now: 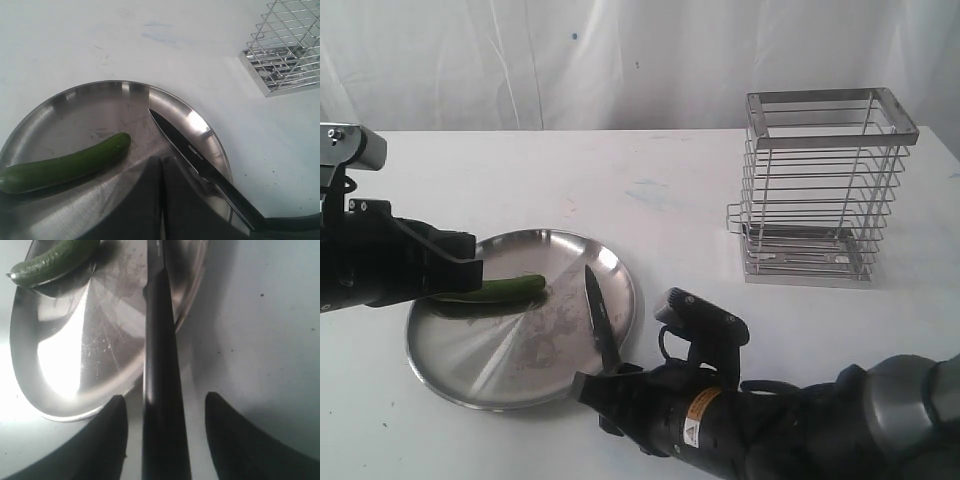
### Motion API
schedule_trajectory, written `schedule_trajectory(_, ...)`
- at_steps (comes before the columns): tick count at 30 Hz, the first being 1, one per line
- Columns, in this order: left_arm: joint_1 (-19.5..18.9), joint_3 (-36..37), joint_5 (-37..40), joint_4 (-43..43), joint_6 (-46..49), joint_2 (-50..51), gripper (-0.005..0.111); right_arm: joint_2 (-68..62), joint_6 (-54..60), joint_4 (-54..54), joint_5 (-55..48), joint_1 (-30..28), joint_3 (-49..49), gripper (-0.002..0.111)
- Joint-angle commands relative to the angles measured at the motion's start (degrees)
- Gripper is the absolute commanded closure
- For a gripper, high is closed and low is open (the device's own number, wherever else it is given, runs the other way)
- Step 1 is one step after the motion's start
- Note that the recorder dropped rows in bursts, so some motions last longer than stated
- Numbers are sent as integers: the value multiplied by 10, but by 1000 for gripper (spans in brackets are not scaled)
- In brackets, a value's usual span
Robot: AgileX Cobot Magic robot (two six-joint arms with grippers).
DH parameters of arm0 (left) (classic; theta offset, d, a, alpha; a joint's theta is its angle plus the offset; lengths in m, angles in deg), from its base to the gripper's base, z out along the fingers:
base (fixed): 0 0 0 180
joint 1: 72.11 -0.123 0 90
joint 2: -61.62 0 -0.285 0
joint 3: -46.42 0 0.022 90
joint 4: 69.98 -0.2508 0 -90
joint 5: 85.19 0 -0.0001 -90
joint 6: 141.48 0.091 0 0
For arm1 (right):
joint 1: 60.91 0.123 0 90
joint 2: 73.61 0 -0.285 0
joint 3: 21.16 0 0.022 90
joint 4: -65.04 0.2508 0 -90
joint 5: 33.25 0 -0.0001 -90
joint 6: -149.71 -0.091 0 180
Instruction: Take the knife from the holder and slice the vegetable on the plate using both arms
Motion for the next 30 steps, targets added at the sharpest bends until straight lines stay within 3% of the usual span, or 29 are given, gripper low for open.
schedule_trajectory(1,-2,4,9,12,-2,-4,107,34,2,1,-51,-6,-1,63)
schedule_trajectory(6,-2,4,9,12,0,-4,107,101,21,0,-112,-51,-1,63)
schedule_trajectory(10,-2,4,9,12,1,-4,107,142,31,-84,-334,-101,25,63)
schedule_trajectory(12,-2,4,9,12,1,-4,107,148,99,-102,-453,-116,61,63)
schedule_trajectory(17,-2,4,21,12,1,-4,107,150,368,58,-663,-175,175,60)
schedule_trajectory(21,-2,4,31,12,1,-4,107,150,522,199,-776,-221,241,60)
schedule_trajectory(25,-2,4,31,12,1,-4,107,150,629,278,-879,-264,254,60)
schedule_trajectory(30,-2,4,38,12,0,-4,107,129,697,300,-941,-315,251,60)
